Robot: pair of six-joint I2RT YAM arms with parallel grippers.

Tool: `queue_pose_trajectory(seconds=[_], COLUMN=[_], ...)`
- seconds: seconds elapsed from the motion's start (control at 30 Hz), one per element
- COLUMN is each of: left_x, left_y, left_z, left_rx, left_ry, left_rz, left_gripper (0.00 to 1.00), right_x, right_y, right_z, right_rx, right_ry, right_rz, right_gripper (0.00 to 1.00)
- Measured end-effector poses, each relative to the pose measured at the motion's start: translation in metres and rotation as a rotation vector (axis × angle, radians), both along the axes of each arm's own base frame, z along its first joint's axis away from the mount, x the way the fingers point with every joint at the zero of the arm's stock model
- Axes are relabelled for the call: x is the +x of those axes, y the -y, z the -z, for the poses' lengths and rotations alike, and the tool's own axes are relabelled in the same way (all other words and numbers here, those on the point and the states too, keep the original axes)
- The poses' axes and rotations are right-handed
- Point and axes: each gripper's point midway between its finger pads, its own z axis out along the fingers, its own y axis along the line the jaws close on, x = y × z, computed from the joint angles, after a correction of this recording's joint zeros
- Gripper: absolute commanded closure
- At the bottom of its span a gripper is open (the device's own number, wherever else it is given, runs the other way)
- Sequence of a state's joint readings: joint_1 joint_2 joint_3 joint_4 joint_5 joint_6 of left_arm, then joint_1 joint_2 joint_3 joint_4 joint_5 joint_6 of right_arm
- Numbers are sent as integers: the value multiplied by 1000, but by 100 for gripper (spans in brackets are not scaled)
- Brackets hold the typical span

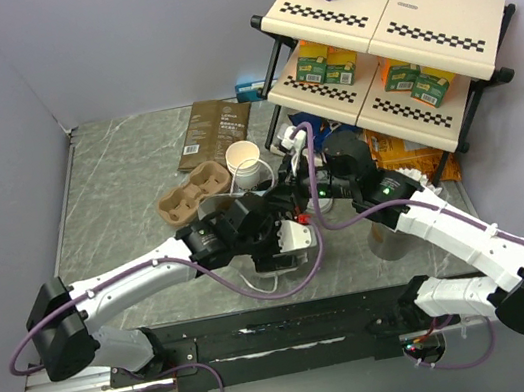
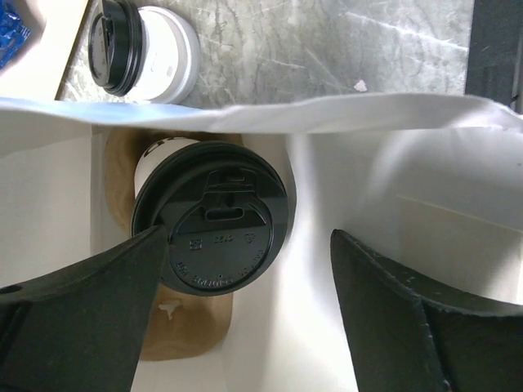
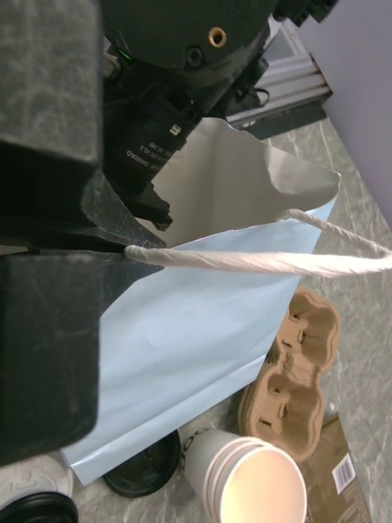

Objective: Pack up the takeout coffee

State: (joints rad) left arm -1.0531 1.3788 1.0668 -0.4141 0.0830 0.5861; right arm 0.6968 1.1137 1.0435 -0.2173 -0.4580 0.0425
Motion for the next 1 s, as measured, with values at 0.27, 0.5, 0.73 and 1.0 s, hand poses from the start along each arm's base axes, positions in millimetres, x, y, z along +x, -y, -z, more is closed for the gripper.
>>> queue_pose_trajectory(seconds=[0.27,0.5,0.73,1.0], left_x=[-5,7,13,25], left_y=[1,12,14,16], left_z=[-6,-35,-31,-11], left_rx=[-42,-150,-147,-98], left_ry=[-28,46,92,140], left_rz=[10,-1,9,9], left_gripper=[64,66,73,79], right_x=[-2,-3,-3,1], right_y=[1,7,7,11], right_z=[2,14,15,16], right_rx=[-2,-42,-45,-48], right_ry=[-19,-52,-54,-54], right_rz=[-4,9,12,28], right_gripper=[100,100,100,100])
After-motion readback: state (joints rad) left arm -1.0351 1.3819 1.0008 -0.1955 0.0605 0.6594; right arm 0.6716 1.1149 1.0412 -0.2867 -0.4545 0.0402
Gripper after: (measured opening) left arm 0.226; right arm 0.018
